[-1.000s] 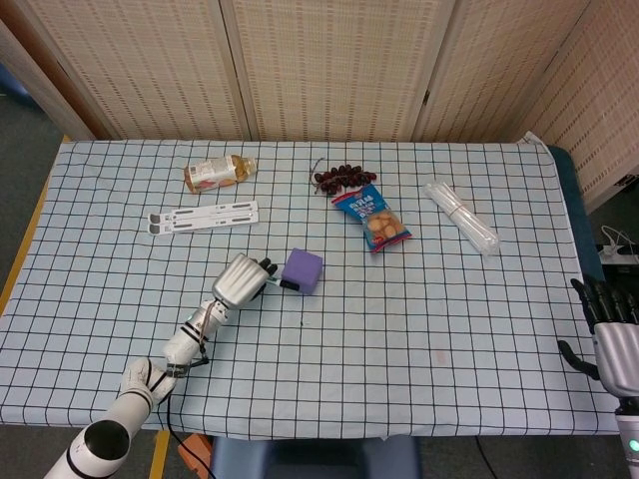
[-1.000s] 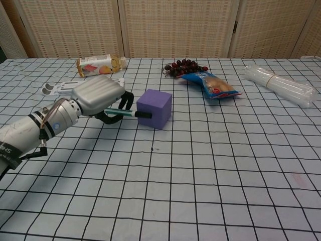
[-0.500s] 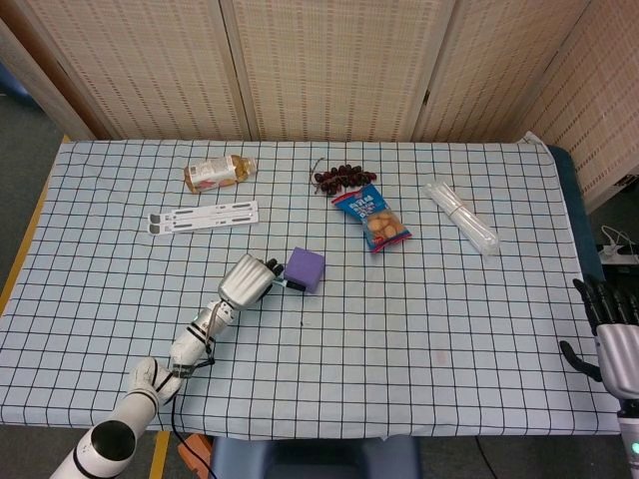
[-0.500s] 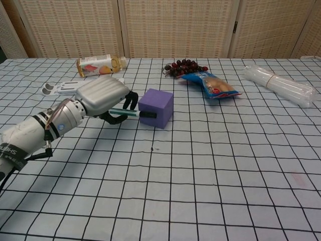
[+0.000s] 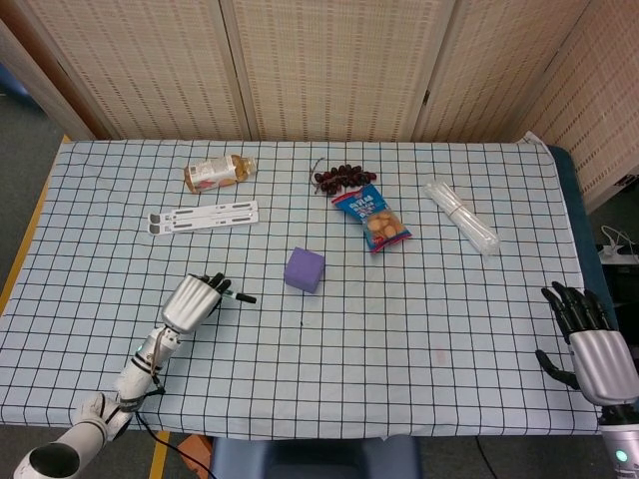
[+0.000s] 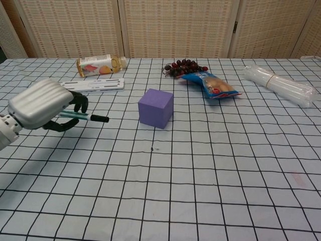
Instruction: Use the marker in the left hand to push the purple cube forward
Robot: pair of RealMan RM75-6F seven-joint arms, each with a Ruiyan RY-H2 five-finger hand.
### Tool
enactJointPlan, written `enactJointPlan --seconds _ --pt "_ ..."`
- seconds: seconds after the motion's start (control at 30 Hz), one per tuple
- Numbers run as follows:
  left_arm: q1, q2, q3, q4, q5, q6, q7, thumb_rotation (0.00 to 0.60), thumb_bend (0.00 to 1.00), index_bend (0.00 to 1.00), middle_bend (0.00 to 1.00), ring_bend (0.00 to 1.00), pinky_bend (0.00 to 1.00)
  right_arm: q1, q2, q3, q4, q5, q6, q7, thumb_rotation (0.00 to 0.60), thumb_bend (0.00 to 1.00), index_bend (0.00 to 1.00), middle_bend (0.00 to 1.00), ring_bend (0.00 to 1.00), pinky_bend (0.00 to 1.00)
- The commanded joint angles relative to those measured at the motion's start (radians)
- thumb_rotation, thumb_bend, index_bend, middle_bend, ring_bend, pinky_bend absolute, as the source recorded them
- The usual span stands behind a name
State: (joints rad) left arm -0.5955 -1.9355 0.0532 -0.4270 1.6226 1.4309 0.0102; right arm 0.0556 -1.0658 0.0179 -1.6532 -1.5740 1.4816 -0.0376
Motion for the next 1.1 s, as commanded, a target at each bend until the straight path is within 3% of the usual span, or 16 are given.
enactJointPlan --seconds 0.03,0.17,0.3,0.47,0.73,0.83,0.93,1.0,1.1 --pt "0.086 0.064 0.024 -0.067 -0.007 0.032 0.054 0.600 0.57 0.80 0.83 0.76 0.94 0.003 -0.007 -0.010 -0.005 -0.020 0.000 -0.008 0.600 0.18 0.00 0.00 0.00 0.00" --pt "0.142 0.091 0.032 -0.092 -0.022 0.017 0.075 0.600 0.56 0.72 0.80 0.76 0.94 0.007 -0.011 -0.021 -0.011 -0.041 -0.006 -0.010 0.600 0.18 0.00 0.00 0.00 0.00" --pt "0.176 0.106 0.035 -0.116 -0.033 -0.010 0.095 0.600 0.52 0.51 0.66 0.72 0.91 0.009 -0.011 -0.029 -0.016 -0.059 -0.004 -0.007 0.600 0.18 0.00 0.00 0.00 0.00" --pt "0.193 0.134 0.021 -0.185 -0.055 -0.048 0.117 0.600 0.47 0.27 0.40 0.53 0.78 0.006 -0.010 -0.033 -0.018 -0.071 0.005 -0.005 0.600 0.18 0.00 0.00 0.00 0.00" --pt "0.209 0.204 0.016 -0.325 -0.047 -0.040 0.126 0.600 0.44 0.14 0.22 0.24 0.53 0.000 -0.003 -0.034 -0.023 -0.077 0.022 -0.001 0.600 0.18 0.00 0.00 0.00 0.00" --pt "0.233 0.260 0.015 -0.429 -0.036 0.015 0.133 0.600 0.43 0.13 0.19 0.19 0.44 -0.003 -0.001 -0.034 -0.023 -0.078 0.027 0.002 0.600 0.18 0.00 0.00 0.00 0.00" --pt "0.280 0.348 -0.002 -0.591 -0.027 0.138 0.104 0.600 0.42 0.13 0.16 0.13 0.35 -0.005 0.001 -0.033 -0.024 -0.075 0.031 0.001 0.600 0.18 0.00 0.00 0.00 0.00" --pt "0.325 0.425 -0.008 -0.723 -0.032 0.210 0.056 0.600 0.41 0.12 0.15 0.10 0.30 -0.008 0.001 -0.031 -0.026 -0.070 0.035 -0.004 0.600 0.18 0.00 0.00 0.00 0.00" --pt "0.381 0.551 0.012 -0.903 -0.055 0.234 -0.036 0.600 0.39 0.07 0.12 0.06 0.26 -0.014 0.001 -0.030 -0.030 -0.066 0.042 -0.013 0.600 0.18 0.00 0.00 0.00 0.00"
